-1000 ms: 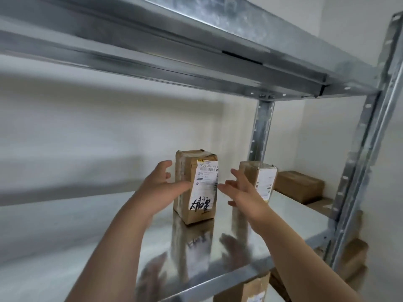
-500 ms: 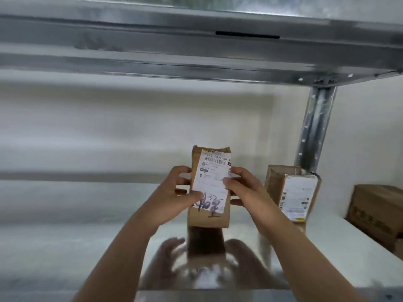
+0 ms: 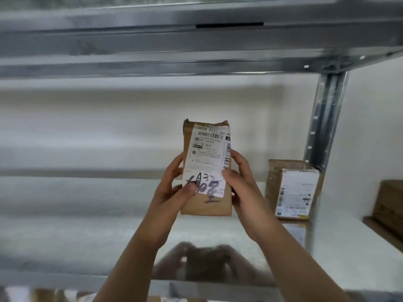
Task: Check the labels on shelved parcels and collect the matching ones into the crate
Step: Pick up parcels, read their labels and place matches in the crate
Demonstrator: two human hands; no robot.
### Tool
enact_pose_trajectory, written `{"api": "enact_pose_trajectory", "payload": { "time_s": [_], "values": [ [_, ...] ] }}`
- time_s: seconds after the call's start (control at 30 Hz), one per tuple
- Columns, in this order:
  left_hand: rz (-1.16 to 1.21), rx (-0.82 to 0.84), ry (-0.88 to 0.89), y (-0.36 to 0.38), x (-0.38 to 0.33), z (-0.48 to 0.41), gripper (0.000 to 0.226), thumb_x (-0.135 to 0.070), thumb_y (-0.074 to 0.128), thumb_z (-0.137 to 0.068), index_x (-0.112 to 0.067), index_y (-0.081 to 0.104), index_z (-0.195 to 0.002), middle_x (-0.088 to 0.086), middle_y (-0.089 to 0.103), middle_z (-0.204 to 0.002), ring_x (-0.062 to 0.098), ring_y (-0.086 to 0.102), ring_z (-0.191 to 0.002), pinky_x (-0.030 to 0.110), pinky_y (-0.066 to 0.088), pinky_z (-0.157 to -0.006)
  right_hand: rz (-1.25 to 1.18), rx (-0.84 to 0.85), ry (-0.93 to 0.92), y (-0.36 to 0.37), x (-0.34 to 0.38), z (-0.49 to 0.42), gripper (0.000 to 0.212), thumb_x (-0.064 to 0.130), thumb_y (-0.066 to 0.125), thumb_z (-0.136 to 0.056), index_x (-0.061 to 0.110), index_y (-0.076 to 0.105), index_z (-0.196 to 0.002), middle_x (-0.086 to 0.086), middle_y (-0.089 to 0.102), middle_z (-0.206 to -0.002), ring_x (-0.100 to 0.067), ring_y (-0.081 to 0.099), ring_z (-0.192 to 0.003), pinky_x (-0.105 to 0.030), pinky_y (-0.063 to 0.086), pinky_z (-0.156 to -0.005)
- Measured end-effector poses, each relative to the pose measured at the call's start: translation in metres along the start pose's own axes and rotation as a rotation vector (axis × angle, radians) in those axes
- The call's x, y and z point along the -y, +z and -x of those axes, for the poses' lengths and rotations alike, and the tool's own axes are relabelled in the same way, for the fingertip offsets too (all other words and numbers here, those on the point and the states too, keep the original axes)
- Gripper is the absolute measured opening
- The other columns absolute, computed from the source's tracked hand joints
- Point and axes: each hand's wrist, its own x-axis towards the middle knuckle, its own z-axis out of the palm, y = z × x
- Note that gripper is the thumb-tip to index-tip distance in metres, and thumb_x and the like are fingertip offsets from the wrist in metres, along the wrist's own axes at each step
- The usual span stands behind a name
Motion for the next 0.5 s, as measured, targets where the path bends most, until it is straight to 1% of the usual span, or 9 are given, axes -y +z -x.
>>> {"api": "enact_pose_trajectory", "payload": {
  "time_s": [0.07,0.1,0.17,0.23,0.27,0.33,0.4,0.47,0.5],
  "values": [
    [0.003,-0.018,0.007,-0.004,0.000,-0.002,0.058,-0.041,0.065,-0.089,-0.047,0.049,-0.145,-0.011,0.068,-0.132,0.016,0.070,-0.116,0.030,0.061,-0.087,0.041,-0.030,-0.006,0.005,-0.001,-0.002,0.044,0.037,0.062,-0.102,0.049,0.047,-0.141,-0.004,0.075,-0.122,-0.018,0.075,-0.109,-0.042,0.060,-0.095],
    [0.013,-0.026,0.011,-0.006,0.000,-0.004,0.058,-0.040,0.061,-0.088,-0.045,0.050,-0.145,-0.010,0.068,-0.133,0.018,0.070,-0.118,0.033,0.060,-0.091,0.069,-0.038,-0.008,0.006,-0.001,-0.003,0.041,0.035,0.059,-0.105,0.049,0.046,-0.142,-0.002,0.074,-0.121,-0.016,0.075,-0.109,-0.038,0.060,-0.092],
    [0.075,-0.046,-0.004,-0.007,0.002,-0.006,0.049,-0.034,0.053,-0.098,-0.037,0.052,-0.147,-0.005,0.069,-0.135,0.021,0.069,-0.122,0.043,0.056,-0.099,0.106,-0.036,-0.001,0.006,-0.005,-0.003,0.040,0.033,0.050,-0.108,0.051,0.048,-0.144,0.003,0.072,-0.125,-0.014,0.071,-0.115,-0.034,0.057,-0.091],
    [0.144,-0.058,-0.044,-0.010,0.003,-0.008,0.042,-0.025,0.045,-0.106,-0.033,0.054,-0.147,-0.002,0.071,-0.134,0.022,0.068,-0.123,0.049,0.052,-0.104,0.119,-0.062,0.001,0.004,-0.010,-0.002,0.044,0.027,0.047,-0.110,0.051,0.050,-0.146,0.011,0.068,-0.135,-0.011,0.065,-0.124,-0.037,0.056,-0.101],
    [0.161,-0.065,-0.059,-0.012,0.003,-0.009,0.042,-0.021,0.043,-0.108,-0.033,0.055,-0.146,-0.003,0.071,-0.133,0.021,0.068,-0.122,0.050,0.053,-0.103,0.130,-0.083,-0.003,0.002,-0.012,-0.001,0.047,0.021,0.047,-0.111,0.050,0.049,-0.147,0.013,0.066,-0.137,-0.008,0.064,-0.126,-0.037,0.055,-0.106],
    [0.172,-0.089,-0.061,-0.013,0.005,-0.010,0.041,-0.019,0.041,-0.110,-0.034,0.056,-0.145,-0.005,0.073,-0.129,0.017,0.071,-0.117,0.047,0.060,-0.093,0.168,-0.124,-0.019,0.000,-0.014,0.000,0.052,0.010,0.050,-0.109,0.043,0.047,-0.150,0.012,0.068,-0.135,-0.005,0.066,-0.124,-0.035,0.055,-0.109],
    [0.157,-0.147,-0.064,-0.014,0.006,-0.010,0.038,-0.021,0.042,-0.110,-0.035,0.057,-0.142,-0.008,0.075,-0.123,0.014,0.073,-0.109,0.036,0.064,-0.078,0.188,-0.129,-0.043,0.000,-0.014,0.000,0.051,0.007,0.054,-0.107,0.032,0.051,-0.151,0.006,0.072,-0.133,-0.011,0.068,-0.122,-0.035,0.056,-0.107],
    [0.117,-0.199,-0.055,-0.014,0.009,-0.010,0.033,-0.022,0.044,-0.109,-0.033,0.061,-0.135,-0.003,0.073,-0.122,0.014,0.074,-0.102,0.029,0.062,-0.068,0.216,-0.109,-0.073,0.003,-0.011,0.002,0.044,0.009,0.057,-0.105,0.031,0.060,-0.143,0.006,0.075,-0.126,-0.014,0.071,-0.118,-0.030,0.057,-0.104],
    [0.092,-0.211,-0.049,-0.014,0.009,-0.010,0.032,-0.024,0.045,-0.108,-0.033,0.063,-0.132,-0.002,0.073,-0.123,0.015,0.074,-0.102,0.029,0.061,-0.068,0.217,-0.096,-0.090,0.004,-0.010,0.002,0.042,0.011,0.057,-0.104,0.033,0.062,-0.140,0.007,0.076,-0.125,-0.014,0.071,-0.117,-0.030,0.057,-0.104]
  ]
}}
